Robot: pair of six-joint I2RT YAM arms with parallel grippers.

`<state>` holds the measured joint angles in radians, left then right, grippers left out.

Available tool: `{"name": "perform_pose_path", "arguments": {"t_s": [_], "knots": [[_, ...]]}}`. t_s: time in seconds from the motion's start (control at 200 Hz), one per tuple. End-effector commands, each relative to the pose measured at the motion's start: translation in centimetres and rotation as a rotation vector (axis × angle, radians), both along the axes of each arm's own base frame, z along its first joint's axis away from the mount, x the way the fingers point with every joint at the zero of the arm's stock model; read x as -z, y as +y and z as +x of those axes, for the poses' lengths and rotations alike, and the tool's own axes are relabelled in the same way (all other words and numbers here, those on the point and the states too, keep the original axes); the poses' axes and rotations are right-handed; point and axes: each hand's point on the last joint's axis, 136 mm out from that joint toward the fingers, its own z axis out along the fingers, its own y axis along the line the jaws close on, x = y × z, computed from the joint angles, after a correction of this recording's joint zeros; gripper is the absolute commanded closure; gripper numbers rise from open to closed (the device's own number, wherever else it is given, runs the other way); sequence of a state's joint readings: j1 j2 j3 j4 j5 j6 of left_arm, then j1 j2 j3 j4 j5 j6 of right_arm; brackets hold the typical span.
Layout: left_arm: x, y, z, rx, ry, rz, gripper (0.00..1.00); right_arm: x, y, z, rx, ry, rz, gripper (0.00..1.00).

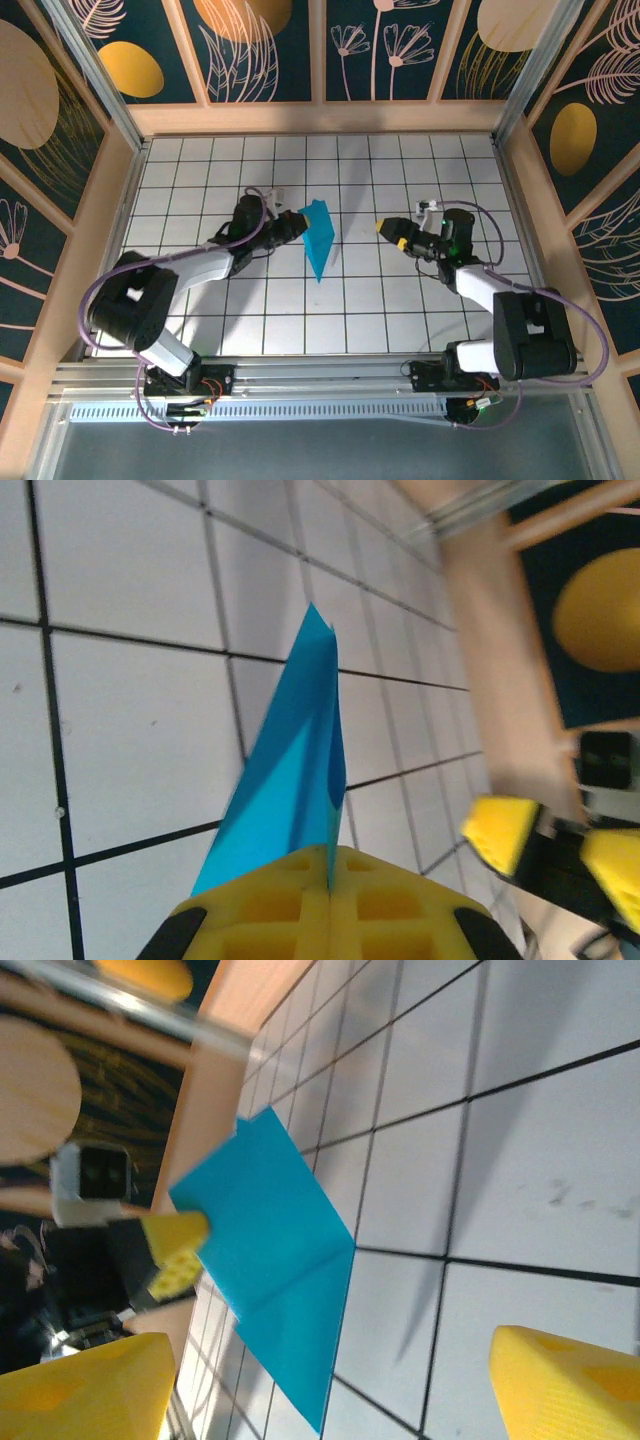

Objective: Fold a paper plane with a square sheet of paper (fold left side to right side)
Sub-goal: Place the paper at the center of the table.

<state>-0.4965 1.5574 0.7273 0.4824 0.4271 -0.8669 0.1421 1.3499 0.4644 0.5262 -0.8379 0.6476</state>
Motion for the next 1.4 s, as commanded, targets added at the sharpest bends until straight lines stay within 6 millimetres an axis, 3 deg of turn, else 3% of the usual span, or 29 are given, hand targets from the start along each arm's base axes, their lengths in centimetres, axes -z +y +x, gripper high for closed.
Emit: {"name": "perform_pose_path", "arguments": {"t_s": [0.0, 0.185, 0.435, 0.691, 1.171, 1.311, 1.396], "knots": [[-3.0, -0.4, -2.8, 0.189, -0.155, -0.068, 1.00, -1.6, 3.6, -1.1, -0.203, -0.119, 0.025, 0.16], [-4.5, -0.6, -5.4, 0.307, -0.201, -0.117, 1.00, -1.5, 8.3, -1.7, -0.351, -0.154, 0.046, 0.14], [-3.4, -0.9, -5.6, 0.327, -0.169, -0.124, 1.00, -2.3, 11.8, -2.5, -0.471, -0.165, 0.122, 0.20], [-0.6, -0.3, -5.0, 0.284, -0.103, -0.046, 1.00, -2.4, 11.8, -2.3, -0.471, -0.161, 0.080, 0.35], [2.1, -0.1, -5.4, 0.290, -0.042, -0.012, 1.00, -1.0, 12.0, 0.1, -0.426, -0.131, -0.009, 0.65], [2.9, 0.0, -5.4, 0.283, -0.024, -0.001, 1.00, 0.4, 11.9, 0.7, -0.402, -0.093, -0.044, 0.84], [3.4, 0.4, -5.1, 0.257, -0.017, 0.029, 0.83, 1.8, 11.6, 1.1, -0.370, -0.054, -0.079, 1.00]]}}
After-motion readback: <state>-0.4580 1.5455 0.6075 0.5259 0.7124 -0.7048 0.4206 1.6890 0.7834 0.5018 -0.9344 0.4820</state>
